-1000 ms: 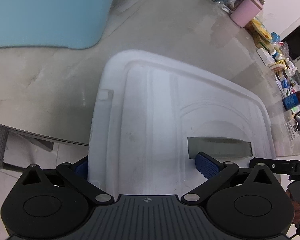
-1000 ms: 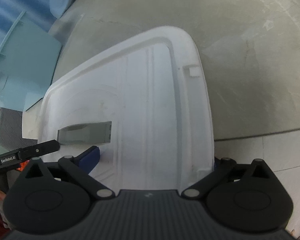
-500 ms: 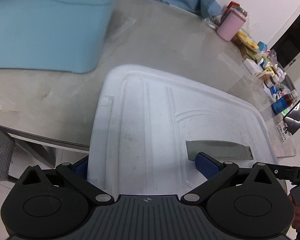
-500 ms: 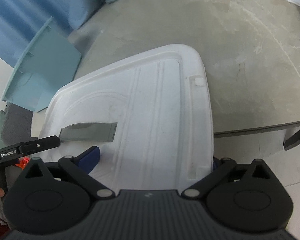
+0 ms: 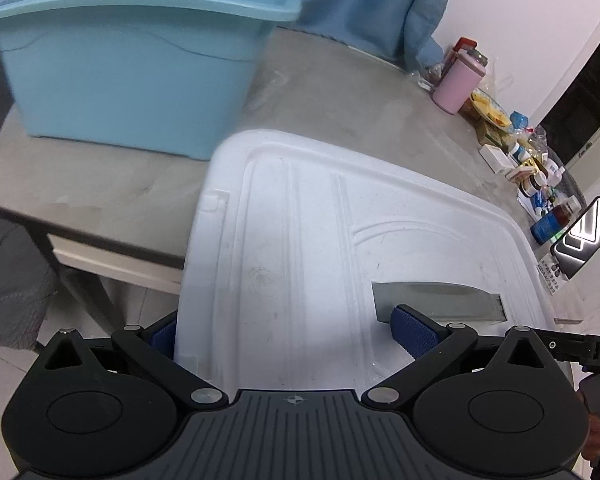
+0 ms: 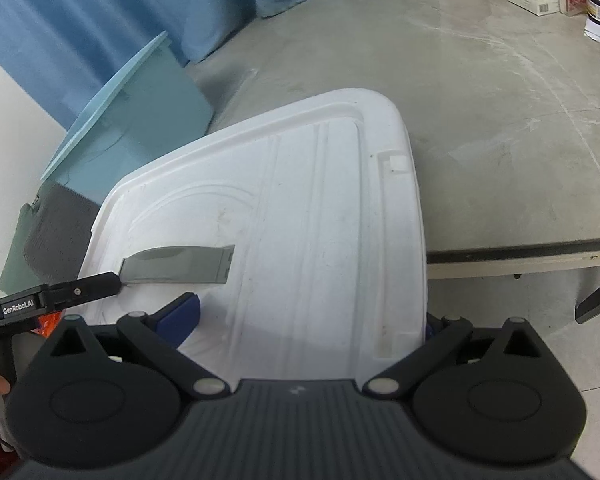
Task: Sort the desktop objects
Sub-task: 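Carry the raised white lid with both grippers over the blue bin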
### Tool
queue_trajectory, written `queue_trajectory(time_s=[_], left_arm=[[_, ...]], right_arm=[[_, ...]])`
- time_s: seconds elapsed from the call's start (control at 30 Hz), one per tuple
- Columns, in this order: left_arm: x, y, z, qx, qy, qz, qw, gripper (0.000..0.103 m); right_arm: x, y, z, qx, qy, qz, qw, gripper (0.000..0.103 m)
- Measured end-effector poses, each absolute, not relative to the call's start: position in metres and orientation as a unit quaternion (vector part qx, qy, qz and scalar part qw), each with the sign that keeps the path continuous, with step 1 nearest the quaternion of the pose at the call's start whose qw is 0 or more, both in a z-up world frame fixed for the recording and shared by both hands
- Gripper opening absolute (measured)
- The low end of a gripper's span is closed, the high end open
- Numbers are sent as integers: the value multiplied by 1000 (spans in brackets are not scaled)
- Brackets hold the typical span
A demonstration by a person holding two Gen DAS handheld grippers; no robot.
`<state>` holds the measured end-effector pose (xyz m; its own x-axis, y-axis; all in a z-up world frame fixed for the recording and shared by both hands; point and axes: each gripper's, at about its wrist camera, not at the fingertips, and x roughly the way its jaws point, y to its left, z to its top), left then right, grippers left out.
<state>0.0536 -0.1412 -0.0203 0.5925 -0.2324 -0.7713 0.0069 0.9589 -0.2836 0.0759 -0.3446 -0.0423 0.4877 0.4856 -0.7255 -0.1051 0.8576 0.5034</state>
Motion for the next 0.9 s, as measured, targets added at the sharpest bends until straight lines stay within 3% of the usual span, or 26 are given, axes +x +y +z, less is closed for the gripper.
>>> queue_trajectory(time_s=[0.4,0.9], left_arm=[[-16,-63,-2,-137,427,-53,892,103],[-118,103,27,-136,391,-36,910,103]], right_arm=[[39,-263,-27,188,464,195,843,101],[-17,-118,6,181,438,217,853,101]])
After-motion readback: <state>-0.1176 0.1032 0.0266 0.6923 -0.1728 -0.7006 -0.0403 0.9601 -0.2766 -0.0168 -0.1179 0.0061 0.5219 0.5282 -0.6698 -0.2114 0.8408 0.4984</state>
